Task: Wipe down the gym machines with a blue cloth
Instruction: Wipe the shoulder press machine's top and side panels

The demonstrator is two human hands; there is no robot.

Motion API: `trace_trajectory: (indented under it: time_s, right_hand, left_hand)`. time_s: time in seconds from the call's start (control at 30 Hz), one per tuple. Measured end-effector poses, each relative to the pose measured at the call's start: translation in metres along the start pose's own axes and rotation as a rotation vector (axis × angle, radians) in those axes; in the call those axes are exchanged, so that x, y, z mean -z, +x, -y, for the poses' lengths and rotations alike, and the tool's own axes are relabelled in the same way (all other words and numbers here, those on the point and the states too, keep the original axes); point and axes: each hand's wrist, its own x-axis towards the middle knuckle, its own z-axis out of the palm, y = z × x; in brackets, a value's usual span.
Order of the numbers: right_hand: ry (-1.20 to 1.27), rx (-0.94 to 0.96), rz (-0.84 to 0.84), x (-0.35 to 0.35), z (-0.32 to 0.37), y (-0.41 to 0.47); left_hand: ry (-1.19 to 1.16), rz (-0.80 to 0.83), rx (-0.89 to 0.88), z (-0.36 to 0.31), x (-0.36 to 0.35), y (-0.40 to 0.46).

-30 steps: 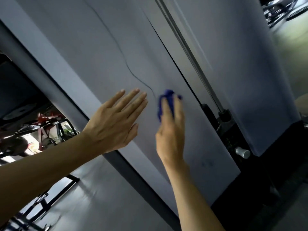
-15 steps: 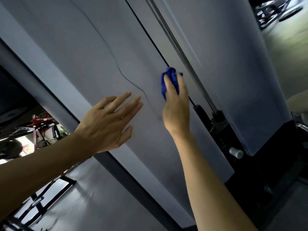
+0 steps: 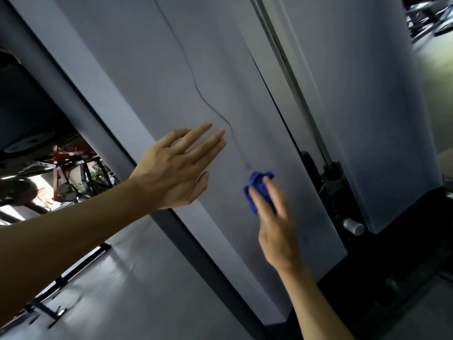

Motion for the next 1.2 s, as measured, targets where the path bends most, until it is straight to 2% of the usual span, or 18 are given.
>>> trace_trajectory:
  time_s: [0.07, 0.13, 0.17, 0.27, 0.33, 0.4, 0.5, 0.53, 0.63, 0.7, 0.77, 0.9, 0.93, 0.97, 1.07, 1.1, 1.13, 1.2]
  right_hand:
    - [0.049, -0.412, -0.185, 0.007, -0.015, 0.017]
    - [0.084, -0.585, -0.277, 0.001, 0.006, 0.026]
    - [0.092, -0.501, -0.233, -0.005, 0.024, 0.024]
    - [0.111, 0.098, 0.078, -0.017, 0.066, 0.008]
    - [0.056, 0.283, 0.172, -0.009, 0.048, 0.019]
    - [0.015, 0.116, 0.074, -0.001, 0.015, 0.04]
    - [0.056, -0.389, -0.2, 0.003, 0.003, 0.071]
    - [0.059, -0.397, -0.21, -0.002, 0.019, 0.074]
    - [0.066, 0.061, 0.03, -0.015, 0.066, 0.056]
    - [0.014, 0.224, 0.109, -0.008, 0.061, 0.056]
    - [-0.031, 0.113, 0.089, 0.006, 0.042, 0.08]
    - [0.037, -0.44, -0.106, 0.017, 0.038, 0.15]
    - [0.041, -0.434, -0.103, 0.011, 0.054, 0.154]
    - [0.023, -0.307, -0.05, 0.004, 0.072, 0.149]
    - [0.002, 0.257, 0.318, -0.002, 0.104, 0.111]
    - [-0.009, 0.339, 0.342, 0.002, 0.103, 0.115]
    - [0.009, 0.309, 0.299, 0.004, 0.102, 0.128]
    - [0.079, 0.029, 0.137, 0.007, 0.112, 0.163]
  left_hand:
    - [0.013, -0.014, -0.004, 0.0, -0.001, -0.001]
    - [0.019, -0.034, -0.002, 0.0, -0.001, -0.001]
    - [0.019, -0.041, -0.002, 0.0, -0.001, -0.001]
    - [0.006, -0.054, -0.008, 0.0, -0.002, -0.002]
    - [0.004, -0.047, -0.014, 0.0, -0.003, -0.002]
    - [-0.004, -0.041, -0.02, 0.0, -0.003, -0.001]
    - [-0.005, -0.035, -0.031, 0.001, -0.002, -0.001]
    - [-0.013, -0.034, -0.037, 0.001, -0.001, -0.001]
    - [-0.045, -0.049, -0.067, 0.002, 0.0, -0.001]
    - [-0.045, -0.064, -0.071, 0.01, 0.001, -0.008]
    - [-0.021, -0.055, 0.012, 0.024, 0.002, -0.025]
    - [-0.061, -0.052, 0.181, 0.038, 0.0, -0.062]
    - [-0.071, -0.054, 0.19, 0.037, -0.002, -0.068]
    - [-0.082, -0.061, 0.194, 0.037, -0.003, -0.071]
    - [-0.125, -0.076, 0.187, 0.039, -0.004, -0.073]
    - [-0.128, -0.078, 0.189, 0.04, -0.004, -0.076]
    - [-0.118, -0.081, 0.201, 0.041, -0.005, -0.079]
    - [-0.096, -0.062, 0.258, 0.039, -0.008, -0.09]
